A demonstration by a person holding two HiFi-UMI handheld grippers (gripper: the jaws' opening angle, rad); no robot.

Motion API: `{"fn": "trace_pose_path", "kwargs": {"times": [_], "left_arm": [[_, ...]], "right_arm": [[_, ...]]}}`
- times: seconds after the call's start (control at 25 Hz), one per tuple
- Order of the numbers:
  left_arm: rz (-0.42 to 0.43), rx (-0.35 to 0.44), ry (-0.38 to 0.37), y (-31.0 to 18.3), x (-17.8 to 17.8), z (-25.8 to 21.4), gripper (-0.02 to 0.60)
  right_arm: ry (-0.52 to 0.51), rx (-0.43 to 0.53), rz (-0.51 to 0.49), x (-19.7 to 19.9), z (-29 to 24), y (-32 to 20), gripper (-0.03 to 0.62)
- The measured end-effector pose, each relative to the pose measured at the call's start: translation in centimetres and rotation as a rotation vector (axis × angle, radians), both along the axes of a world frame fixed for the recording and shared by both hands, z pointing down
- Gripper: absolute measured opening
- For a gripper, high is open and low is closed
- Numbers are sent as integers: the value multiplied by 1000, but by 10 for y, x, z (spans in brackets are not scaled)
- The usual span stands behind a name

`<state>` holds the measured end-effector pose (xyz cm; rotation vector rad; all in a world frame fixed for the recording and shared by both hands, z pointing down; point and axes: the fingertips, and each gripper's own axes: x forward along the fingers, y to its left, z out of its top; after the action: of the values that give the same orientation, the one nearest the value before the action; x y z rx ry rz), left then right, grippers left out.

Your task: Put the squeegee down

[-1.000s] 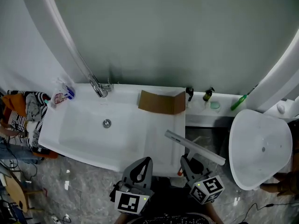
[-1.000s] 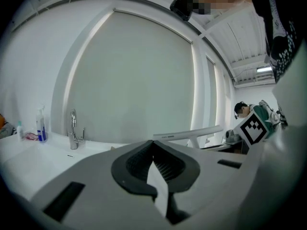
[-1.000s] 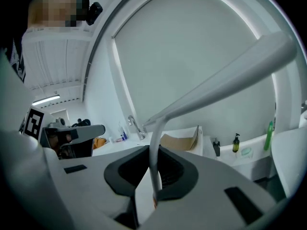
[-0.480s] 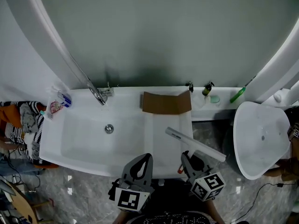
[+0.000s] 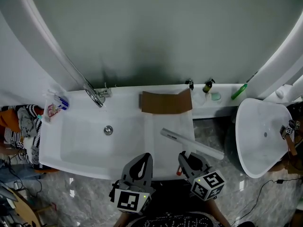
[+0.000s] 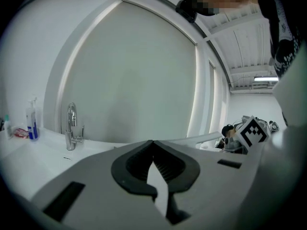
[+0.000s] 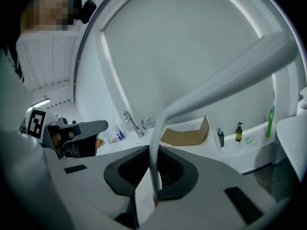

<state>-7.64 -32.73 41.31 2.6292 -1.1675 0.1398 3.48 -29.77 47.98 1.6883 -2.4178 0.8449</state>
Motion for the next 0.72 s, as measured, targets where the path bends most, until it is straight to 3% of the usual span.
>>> {"fn": "trace_pose_path", "kwargs": {"times": [0.36,0.72], "left_arm": [[-21,-36,-18,-1,3,3,5],[-68,-43,-20,-12,-5,2,5]], "right_arm": [[-52,-75,-54,7,18,-15,52],[-190,-159,-85,2,54,-64,52]]}}
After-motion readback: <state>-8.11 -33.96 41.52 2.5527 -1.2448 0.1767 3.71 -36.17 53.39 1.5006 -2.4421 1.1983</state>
